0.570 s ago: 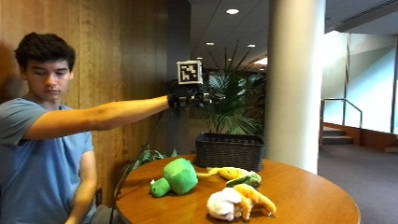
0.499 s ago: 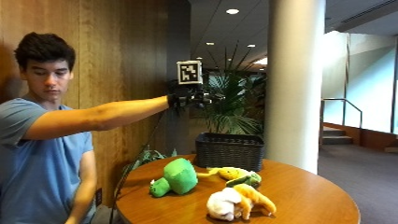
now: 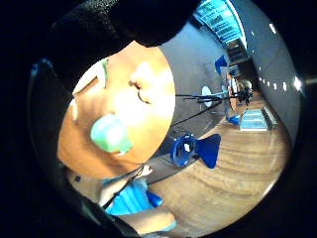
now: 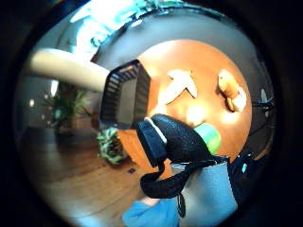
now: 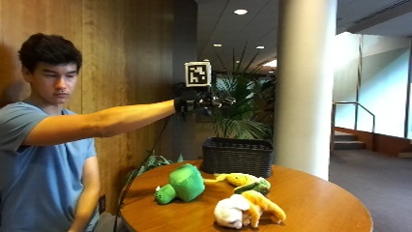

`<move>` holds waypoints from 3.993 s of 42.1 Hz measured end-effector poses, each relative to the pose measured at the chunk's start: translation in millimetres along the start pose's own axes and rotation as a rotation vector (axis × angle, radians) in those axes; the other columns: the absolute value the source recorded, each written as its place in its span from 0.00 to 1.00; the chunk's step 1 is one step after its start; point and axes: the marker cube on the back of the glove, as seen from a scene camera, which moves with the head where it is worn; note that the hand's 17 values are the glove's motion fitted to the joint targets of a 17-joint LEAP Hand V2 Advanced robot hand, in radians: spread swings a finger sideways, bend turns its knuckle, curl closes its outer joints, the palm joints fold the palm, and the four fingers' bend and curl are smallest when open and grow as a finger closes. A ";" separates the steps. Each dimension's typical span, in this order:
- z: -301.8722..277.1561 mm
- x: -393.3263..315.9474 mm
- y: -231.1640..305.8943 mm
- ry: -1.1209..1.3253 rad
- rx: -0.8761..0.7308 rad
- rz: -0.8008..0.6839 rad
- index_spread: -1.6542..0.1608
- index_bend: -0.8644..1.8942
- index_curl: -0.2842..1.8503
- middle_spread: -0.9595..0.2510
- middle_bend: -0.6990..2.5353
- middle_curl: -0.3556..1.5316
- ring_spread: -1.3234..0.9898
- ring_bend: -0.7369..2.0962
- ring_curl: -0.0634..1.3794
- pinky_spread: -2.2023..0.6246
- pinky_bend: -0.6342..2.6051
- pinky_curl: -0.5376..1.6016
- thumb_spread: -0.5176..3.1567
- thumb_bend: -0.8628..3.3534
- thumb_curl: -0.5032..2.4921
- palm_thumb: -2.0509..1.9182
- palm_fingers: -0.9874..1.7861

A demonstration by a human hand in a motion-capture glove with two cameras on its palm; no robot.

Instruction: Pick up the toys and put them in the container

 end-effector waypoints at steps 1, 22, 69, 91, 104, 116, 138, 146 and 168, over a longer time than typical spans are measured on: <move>0.6 4.5 -1.7 0.020 -0.001 0.020 0.76 0.35 0.20 0.81 0.28 0.29 0.58 0.33 0.10 0.80 0.47 0.39 0.45 0.20 0.20 0.51 0.31; 59.8 127.8 -55.2 0.001 -0.046 0.149 0.75 0.35 0.20 0.79 0.27 0.32 0.58 0.33 0.16 0.81 0.49 0.40 0.45 0.20 0.24 0.53 0.30; 279.0 217.2 -85.1 0.167 -0.321 0.177 0.75 0.28 0.12 0.85 0.30 0.31 0.57 0.60 0.35 0.72 0.69 0.46 0.50 0.24 0.27 0.60 0.35; 185.7 194.6 -85.5 -0.035 -0.170 0.307 0.72 0.47 0.20 0.66 0.38 0.38 0.46 0.71 0.38 0.66 0.54 0.39 0.57 0.32 0.36 0.73 0.67; 66.9 132.4 -89.9 0.009 -0.022 0.222 0.72 0.46 0.22 0.59 0.36 0.40 0.44 0.69 0.36 0.65 0.51 0.40 0.57 0.33 0.41 0.73 0.69; -6.7 -6.0 -95.8 0.082 0.093 0.059 0.71 0.44 0.23 0.55 0.35 0.43 0.44 0.68 0.35 0.64 0.49 0.40 0.55 0.31 0.44 0.71 0.71; -15.3 -228.4 -114.5 0.025 0.117 -0.147 0.71 0.39 0.25 0.48 0.33 0.48 0.43 0.67 0.34 0.63 0.46 0.41 0.51 0.29 0.52 0.70 0.74; 8.6 -206.0 -114.0 -0.074 0.112 -0.201 0.71 0.39 0.26 0.47 0.32 0.50 0.43 0.66 0.35 0.63 0.46 0.42 0.50 0.29 0.54 0.69 0.75; 48.1 -237.6 -106.4 -0.167 -0.087 -0.314 0.75 0.29 0.12 0.67 0.32 0.54 0.47 0.74 0.39 0.66 0.67 0.49 0.48 0.19 0.40 0.51 0.40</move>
